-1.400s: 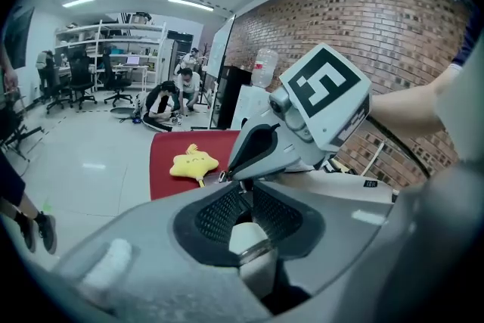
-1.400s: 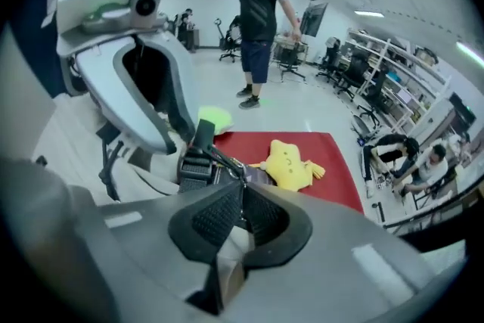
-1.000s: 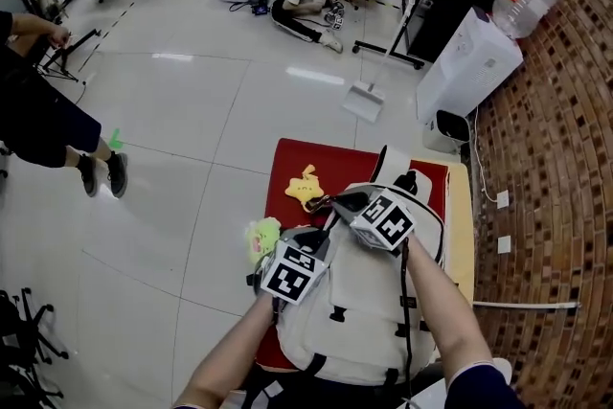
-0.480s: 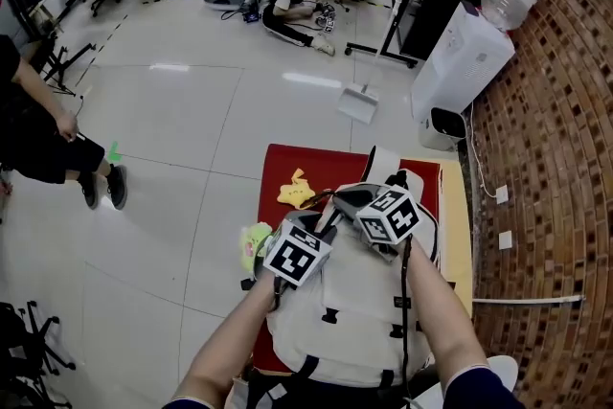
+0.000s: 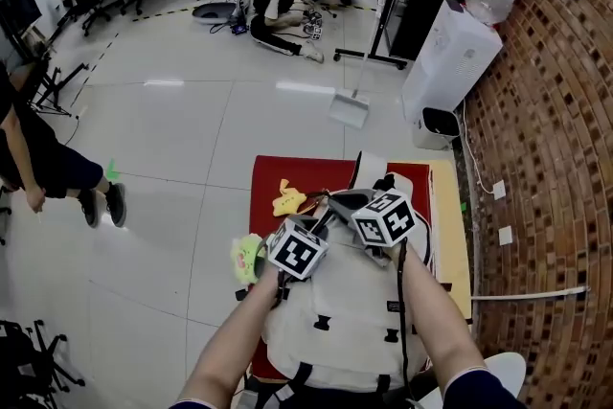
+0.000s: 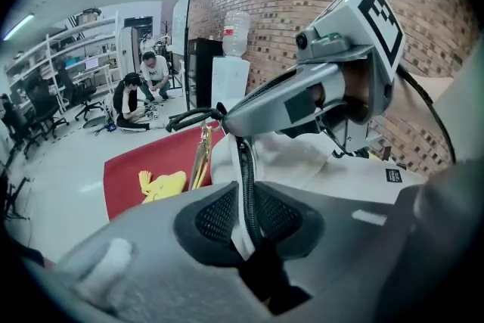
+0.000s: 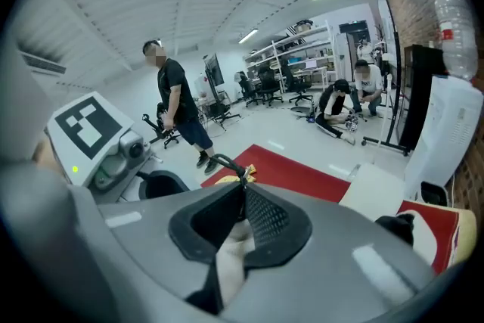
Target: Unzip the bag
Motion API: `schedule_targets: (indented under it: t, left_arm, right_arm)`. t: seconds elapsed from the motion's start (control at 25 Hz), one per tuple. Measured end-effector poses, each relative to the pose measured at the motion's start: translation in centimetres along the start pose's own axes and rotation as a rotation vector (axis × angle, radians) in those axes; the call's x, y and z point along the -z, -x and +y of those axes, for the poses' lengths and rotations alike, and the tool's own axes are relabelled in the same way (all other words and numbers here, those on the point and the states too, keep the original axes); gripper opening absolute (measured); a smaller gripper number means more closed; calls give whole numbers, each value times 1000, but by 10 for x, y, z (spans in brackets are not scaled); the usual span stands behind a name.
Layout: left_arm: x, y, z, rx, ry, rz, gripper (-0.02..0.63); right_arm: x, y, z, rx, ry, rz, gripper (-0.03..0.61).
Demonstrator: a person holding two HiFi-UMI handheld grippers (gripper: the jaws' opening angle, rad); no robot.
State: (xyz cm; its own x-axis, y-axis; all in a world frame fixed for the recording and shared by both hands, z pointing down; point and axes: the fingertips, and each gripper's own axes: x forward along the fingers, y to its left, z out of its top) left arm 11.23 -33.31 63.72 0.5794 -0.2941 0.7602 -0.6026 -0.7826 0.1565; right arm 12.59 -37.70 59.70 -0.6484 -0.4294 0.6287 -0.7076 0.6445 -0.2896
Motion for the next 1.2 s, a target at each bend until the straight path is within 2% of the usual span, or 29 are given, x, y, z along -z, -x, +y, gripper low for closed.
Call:
schedule_targets:
  t: [0.16, 0.44, 0.64, 0.8, 1.04, 1.2]
  left_arm:
    - [-1, 4, -2, 3, 0, 7, 63]
    - [-2, 17, 3, 9, 11, -7, 60]
    - [1, 22, 7, 12, 31, -10, 60]
    - [2, 25, 5, 38, 59, -13, 60]
    - [5, 29, 10, 36, 87, -14, 58]
    - [7, 28, 13, 24, 84, 0, 60]
  right_arm:
    - [-5, 10, -18, 36, -59, -29, 26]
    - [-8, 52, -73, 180, -201, -114, 25]
    - [13, 75, -99, 224, -329, -167, 25]
    - [28, 88, -107, 240, -391, -204, 25]
    - [73, 131, -143, 367, -469, -199, 25]
    - [103, 154, -155, 404, -537, -215, 25]
